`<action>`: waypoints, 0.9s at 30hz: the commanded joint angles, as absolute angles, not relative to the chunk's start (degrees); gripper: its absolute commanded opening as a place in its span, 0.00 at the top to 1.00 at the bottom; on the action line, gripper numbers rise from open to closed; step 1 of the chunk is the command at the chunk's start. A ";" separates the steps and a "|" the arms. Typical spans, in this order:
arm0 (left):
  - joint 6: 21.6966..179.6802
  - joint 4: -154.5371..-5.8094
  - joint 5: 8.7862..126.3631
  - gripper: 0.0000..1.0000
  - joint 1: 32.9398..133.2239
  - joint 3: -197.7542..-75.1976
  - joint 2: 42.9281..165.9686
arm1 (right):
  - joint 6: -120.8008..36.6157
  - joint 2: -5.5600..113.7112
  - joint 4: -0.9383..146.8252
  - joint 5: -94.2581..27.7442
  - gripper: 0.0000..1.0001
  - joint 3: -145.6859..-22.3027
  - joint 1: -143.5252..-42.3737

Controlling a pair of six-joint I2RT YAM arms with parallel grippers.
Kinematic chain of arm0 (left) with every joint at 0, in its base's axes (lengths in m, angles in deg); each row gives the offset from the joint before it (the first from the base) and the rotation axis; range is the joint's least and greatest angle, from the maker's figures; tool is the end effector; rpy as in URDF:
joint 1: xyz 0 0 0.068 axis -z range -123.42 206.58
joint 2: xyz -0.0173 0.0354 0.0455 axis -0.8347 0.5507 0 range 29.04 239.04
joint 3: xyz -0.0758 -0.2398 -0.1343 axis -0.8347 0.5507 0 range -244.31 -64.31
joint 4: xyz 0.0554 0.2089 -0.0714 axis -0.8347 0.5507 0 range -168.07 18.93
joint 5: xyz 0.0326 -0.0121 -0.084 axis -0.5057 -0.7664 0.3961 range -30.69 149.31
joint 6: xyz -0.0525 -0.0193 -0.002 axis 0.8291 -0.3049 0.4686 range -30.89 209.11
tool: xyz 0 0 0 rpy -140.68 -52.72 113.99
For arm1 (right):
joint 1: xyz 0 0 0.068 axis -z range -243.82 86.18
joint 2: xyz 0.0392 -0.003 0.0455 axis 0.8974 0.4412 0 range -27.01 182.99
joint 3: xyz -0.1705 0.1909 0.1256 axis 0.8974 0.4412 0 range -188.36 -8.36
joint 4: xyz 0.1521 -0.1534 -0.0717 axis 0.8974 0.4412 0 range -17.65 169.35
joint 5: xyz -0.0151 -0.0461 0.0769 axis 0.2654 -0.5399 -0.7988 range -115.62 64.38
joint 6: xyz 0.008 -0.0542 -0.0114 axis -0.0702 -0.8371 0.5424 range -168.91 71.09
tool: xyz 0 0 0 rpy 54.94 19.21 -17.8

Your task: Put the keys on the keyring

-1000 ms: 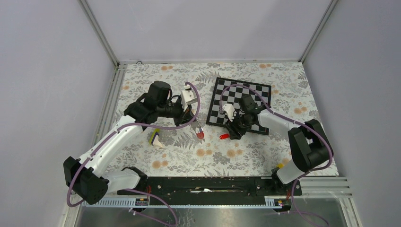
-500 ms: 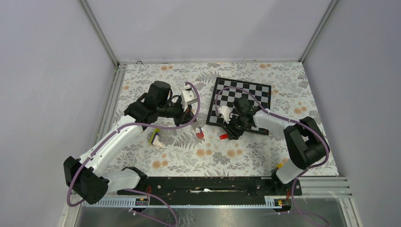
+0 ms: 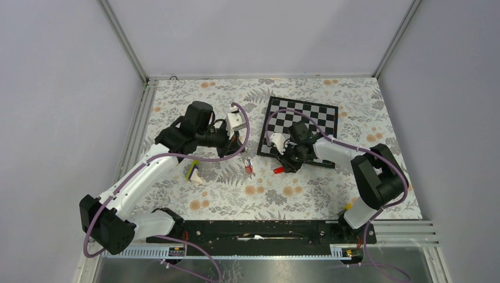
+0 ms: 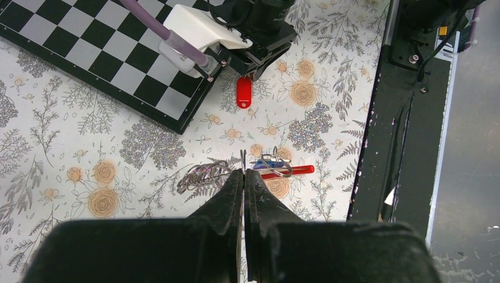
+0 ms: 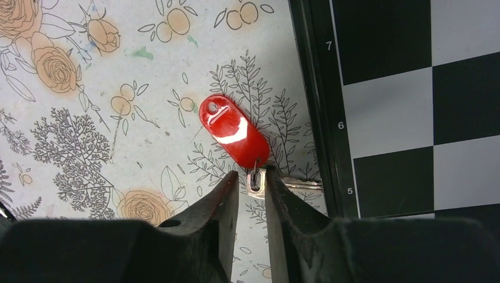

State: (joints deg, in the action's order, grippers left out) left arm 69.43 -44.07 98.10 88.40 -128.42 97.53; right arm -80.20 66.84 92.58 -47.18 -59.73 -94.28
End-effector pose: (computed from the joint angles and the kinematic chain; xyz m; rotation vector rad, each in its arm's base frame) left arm 0.1680 -0.1326 0.3501 1.2765 1.7953 -0.8714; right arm 0.2370 0.1558 0.1954 -1.4497 2.1882 0.4947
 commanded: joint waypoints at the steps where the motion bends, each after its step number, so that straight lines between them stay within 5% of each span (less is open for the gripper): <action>1: 68.72 -46.35 99.92 1.00 88.14 -128.65 97.17 | -81.08 67.70 92.35 -46.00 0.71 -61.36 -95.00; 16: 68.53 -46.34 99.92 1.00 88.14 -128.60 97.73 | -81.55 66.70 93.64 -46.03 1.00 -62.41 -95.20; 27: 67.73 -46.36 98.89 1.00 88.14 -128.81 97.94 | -82.97 58.81 96.45 -50.03 1.00 -63.68 -95.20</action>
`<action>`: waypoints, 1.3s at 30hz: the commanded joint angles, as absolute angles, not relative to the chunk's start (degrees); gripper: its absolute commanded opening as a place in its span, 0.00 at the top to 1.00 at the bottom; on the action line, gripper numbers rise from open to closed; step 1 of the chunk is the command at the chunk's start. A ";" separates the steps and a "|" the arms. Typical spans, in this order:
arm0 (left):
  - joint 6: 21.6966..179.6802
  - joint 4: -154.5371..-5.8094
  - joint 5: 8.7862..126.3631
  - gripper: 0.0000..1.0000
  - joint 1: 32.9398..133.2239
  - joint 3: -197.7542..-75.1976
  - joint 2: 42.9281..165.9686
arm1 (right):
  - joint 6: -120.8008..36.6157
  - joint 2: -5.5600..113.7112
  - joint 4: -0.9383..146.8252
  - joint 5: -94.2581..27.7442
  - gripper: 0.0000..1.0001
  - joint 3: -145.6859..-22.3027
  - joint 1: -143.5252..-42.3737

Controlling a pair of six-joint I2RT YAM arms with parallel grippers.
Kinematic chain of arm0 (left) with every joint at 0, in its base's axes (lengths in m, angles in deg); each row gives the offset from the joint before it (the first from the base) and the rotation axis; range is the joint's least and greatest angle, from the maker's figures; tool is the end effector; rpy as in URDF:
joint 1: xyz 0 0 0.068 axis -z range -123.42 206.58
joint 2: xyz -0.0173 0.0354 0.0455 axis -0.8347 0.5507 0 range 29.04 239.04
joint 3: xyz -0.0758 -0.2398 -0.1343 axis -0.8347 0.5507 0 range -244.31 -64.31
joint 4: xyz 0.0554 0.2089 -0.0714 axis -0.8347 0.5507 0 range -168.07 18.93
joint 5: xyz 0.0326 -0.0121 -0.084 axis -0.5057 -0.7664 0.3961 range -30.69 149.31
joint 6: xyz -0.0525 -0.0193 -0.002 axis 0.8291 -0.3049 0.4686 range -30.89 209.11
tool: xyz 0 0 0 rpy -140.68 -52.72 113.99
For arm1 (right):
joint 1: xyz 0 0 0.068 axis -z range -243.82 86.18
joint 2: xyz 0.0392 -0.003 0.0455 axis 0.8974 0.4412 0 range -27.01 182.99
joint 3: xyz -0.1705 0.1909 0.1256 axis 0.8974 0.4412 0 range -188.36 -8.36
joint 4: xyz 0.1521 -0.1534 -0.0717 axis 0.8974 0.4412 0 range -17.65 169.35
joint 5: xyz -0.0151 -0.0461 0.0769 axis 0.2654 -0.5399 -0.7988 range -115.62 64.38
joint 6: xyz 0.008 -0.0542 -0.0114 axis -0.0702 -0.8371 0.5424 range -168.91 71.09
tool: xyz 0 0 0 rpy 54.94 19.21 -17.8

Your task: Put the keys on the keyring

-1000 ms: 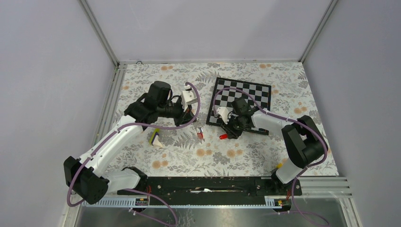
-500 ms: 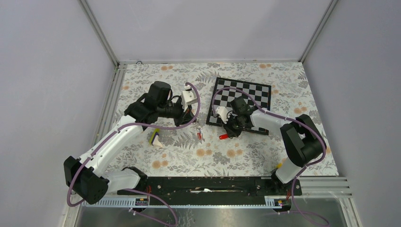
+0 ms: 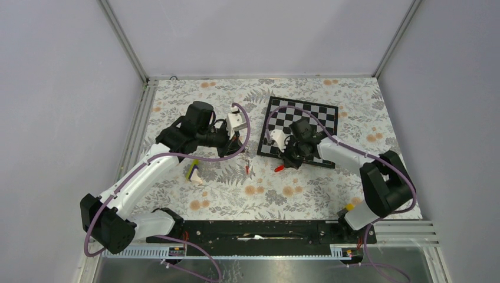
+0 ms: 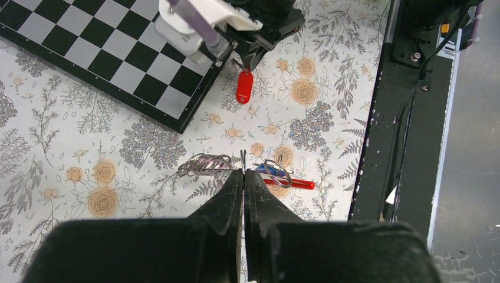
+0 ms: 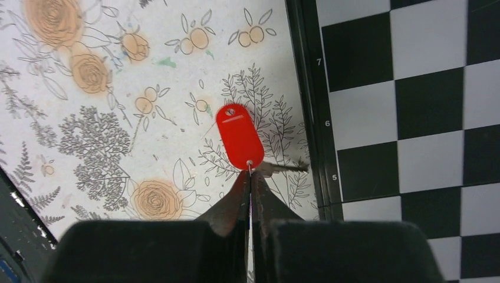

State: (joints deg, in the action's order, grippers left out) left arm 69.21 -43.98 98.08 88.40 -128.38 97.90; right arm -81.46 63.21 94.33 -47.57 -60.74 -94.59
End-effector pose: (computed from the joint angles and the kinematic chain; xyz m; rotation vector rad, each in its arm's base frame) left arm 0.1692 -0.1333 0.3486 1.2806 1.8012 -0.8710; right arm 0.2313 0.1545 0.2148 -1.4632 2.1164 0.4875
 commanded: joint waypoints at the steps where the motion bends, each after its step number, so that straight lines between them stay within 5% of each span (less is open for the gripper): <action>1: 67.51 -46.34 98.99 1.00 88.14 -128.86 98.01 | -83.14 57.58 96.83 -51.03 1.00 -64.16 -95.18; 21: 71.22 -51.99 98.07 1.00 91.82 -136.21 106.71 | -73.60 43.63 83.26 -77.67 1.00 -67.36 -95.20; 39: 67.46 -56.01 88.47 1.00 98.36 -130.57 101.71 | -69.08 44.24 79.86 -80.14 1.00 -64.32 -94.75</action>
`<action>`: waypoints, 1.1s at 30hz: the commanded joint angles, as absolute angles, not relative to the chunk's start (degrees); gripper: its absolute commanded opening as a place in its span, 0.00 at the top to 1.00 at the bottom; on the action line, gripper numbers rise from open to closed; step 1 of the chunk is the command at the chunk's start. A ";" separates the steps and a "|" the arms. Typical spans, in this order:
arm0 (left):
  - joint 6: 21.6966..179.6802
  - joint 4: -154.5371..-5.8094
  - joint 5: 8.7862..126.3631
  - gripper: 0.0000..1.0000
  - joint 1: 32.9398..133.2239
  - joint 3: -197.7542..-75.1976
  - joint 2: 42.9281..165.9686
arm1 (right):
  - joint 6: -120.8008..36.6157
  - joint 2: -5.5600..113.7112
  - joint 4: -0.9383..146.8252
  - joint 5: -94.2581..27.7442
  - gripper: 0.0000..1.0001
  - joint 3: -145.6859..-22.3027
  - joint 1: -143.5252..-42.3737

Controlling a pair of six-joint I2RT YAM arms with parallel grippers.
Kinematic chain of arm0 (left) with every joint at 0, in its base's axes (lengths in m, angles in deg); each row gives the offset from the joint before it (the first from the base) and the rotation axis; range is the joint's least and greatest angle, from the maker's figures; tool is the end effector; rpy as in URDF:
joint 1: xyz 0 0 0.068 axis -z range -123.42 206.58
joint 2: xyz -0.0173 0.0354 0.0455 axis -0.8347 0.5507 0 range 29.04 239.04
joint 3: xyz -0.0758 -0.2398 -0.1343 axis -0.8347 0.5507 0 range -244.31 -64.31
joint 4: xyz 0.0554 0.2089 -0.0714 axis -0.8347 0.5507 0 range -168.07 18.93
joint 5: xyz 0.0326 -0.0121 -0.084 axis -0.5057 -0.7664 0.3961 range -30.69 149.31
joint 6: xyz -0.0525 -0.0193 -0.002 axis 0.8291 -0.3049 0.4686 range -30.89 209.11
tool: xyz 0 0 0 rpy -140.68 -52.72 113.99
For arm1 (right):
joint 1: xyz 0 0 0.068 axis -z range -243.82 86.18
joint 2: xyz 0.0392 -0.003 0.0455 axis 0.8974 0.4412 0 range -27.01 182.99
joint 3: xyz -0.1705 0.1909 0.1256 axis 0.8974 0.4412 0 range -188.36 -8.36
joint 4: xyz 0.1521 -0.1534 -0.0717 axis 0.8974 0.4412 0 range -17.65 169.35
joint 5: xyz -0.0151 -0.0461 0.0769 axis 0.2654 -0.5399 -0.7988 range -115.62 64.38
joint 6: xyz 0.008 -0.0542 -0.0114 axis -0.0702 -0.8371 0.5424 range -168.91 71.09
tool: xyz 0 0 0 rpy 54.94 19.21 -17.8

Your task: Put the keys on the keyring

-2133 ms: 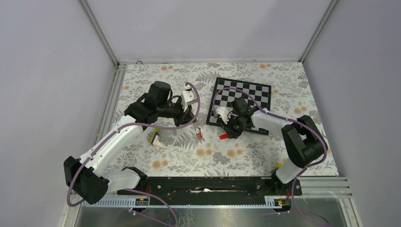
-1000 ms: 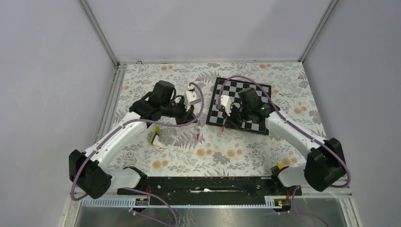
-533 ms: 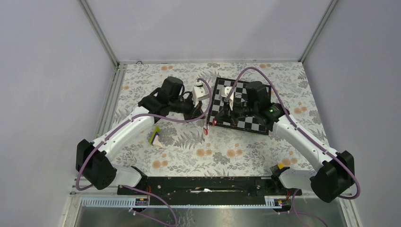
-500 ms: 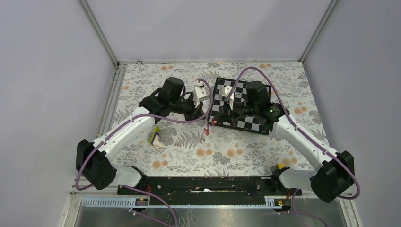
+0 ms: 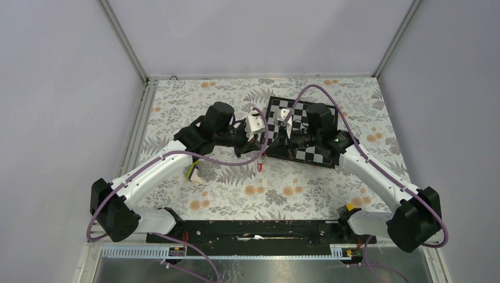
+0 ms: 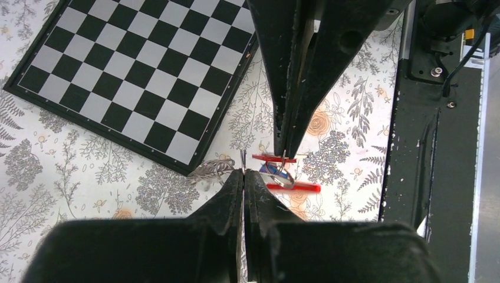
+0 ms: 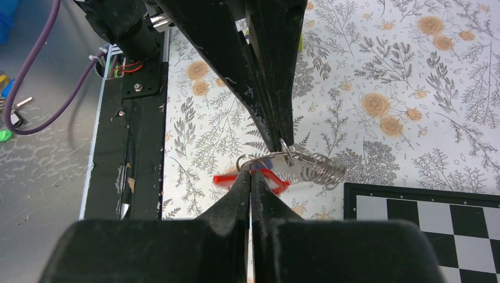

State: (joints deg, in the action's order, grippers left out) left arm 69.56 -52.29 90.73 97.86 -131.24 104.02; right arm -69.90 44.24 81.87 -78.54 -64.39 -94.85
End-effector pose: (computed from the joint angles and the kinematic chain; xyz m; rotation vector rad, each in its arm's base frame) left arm 0.1762 -0.1813 0.3514 1.3657 1.6895 -0.8096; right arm 0.1866 0.1482 0.3380 -1.3527 1.4159 1.0296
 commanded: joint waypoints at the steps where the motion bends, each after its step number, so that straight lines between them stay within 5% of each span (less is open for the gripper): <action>1: 67.01 -56.05 88.12 1.00 98.45 -130.25 101.42 | -69.05 44.22 79.90 -79.99 1.00 -64.19 -94.50; 33: 61.96 -56.36 83.80 1.00 101.67 -127.37 100.73 | -62.44 48.84 73.36 -82.11 1.00 -62.84 -93.13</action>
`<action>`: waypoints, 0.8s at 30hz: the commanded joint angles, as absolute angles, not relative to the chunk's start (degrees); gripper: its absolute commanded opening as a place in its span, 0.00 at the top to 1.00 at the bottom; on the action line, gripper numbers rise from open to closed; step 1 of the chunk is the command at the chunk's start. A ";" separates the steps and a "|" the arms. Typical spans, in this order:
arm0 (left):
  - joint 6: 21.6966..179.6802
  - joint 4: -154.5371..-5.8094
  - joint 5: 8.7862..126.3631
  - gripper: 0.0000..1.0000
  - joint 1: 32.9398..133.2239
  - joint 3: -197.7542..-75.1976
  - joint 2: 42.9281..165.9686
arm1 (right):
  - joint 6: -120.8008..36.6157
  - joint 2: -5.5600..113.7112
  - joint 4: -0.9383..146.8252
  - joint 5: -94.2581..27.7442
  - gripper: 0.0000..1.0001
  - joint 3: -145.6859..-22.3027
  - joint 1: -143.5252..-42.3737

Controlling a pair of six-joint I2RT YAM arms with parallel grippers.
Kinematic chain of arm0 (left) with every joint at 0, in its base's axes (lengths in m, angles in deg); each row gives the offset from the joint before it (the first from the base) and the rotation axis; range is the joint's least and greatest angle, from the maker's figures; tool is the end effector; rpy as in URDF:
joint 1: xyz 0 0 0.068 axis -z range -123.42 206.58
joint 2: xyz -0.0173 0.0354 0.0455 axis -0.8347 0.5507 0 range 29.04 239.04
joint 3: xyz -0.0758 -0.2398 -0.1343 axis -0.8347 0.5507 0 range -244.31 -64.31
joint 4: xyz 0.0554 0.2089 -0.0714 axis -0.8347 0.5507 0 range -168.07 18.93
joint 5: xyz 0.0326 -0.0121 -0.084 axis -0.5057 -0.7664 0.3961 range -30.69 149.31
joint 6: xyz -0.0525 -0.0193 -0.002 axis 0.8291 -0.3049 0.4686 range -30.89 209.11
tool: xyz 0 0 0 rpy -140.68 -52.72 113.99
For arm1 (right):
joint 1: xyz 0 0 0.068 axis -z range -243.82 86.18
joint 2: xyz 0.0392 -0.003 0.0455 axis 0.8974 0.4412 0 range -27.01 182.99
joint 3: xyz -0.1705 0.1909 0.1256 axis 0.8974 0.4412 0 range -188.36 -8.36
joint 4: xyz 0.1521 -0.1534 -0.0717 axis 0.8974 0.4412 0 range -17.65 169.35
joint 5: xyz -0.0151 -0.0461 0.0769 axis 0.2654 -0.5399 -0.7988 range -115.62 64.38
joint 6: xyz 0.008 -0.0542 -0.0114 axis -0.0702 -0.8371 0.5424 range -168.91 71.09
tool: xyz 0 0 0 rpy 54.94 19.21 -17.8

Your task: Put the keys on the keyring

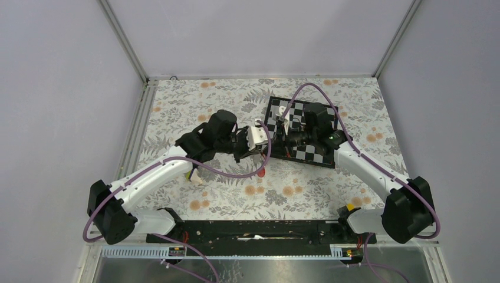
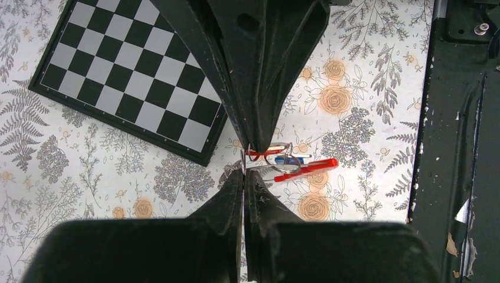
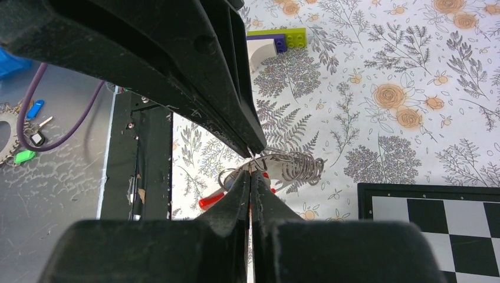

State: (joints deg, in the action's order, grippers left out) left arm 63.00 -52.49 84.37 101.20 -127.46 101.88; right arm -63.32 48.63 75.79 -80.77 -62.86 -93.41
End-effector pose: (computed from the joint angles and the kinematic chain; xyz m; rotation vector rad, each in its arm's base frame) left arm 0.1615 -0.1822 0.3390 1.4669 1.6334 -0.6600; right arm 0.2059 0.1534 0.3225 -1.2798 1.4959 1.1245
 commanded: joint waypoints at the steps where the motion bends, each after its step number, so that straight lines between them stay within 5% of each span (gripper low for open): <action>1: 61.95 -56.36 83.75 1.00 101.74 -127.33 100.76 | -62.44 48.92 73.36 -81.93 1.00 -62.85 -93.16; 24: 60.90 -56.38 84.59 1.00 102.25 -126.43 100.17 | -61.30 50.01 73.54 -80.03 1.00 -63.62 -93.18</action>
State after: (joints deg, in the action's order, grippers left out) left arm 61.84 -52.51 84.04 101.71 -126.50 101.86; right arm -61.88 49.66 75.64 -80.53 -62.82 -93.38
